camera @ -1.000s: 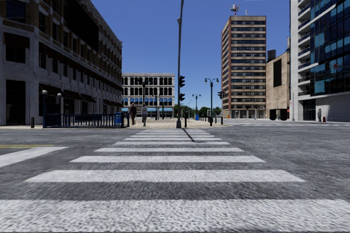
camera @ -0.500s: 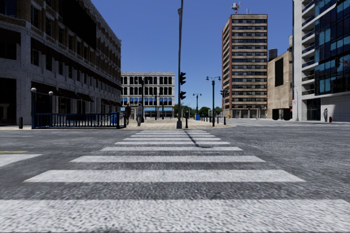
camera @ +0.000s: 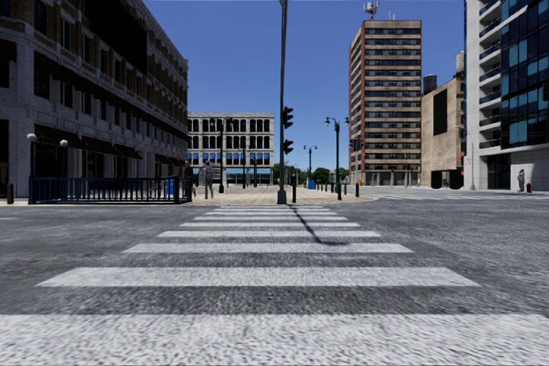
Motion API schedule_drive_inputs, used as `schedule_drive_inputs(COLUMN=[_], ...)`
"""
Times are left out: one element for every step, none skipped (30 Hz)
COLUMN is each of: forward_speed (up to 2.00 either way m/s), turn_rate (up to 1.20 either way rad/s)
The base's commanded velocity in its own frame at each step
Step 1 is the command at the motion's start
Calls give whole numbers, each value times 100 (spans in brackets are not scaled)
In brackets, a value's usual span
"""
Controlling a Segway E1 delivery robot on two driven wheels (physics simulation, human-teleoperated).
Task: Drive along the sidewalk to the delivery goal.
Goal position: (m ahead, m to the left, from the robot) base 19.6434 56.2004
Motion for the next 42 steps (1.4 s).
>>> schedule_drive_inputs(forward_speed=[200, 200, 200, 200, 200, 200, 200, 200, 200, 200, 200, 200, 200, 200, 200, 200, 200, 200, 200, 200, 200, 200, 200, 200, 200, 200, 200, 200, 200, 200, 200, 200, 200, 200, 200, 200, 200, 200, 200, 200, 200, 200], turn_rate=[0, 0, 0, 0, 0, 0, 0, 0, 0, 0, 0, 0, 0, 0, 0, 0, 0, 0, 0, 0, 0, 0, 0, 0, 0, 0, 0, 0, 0, 0, 0, 0, 0, 0, 0, 0, 0, 0, 0, 0, 6, 6])
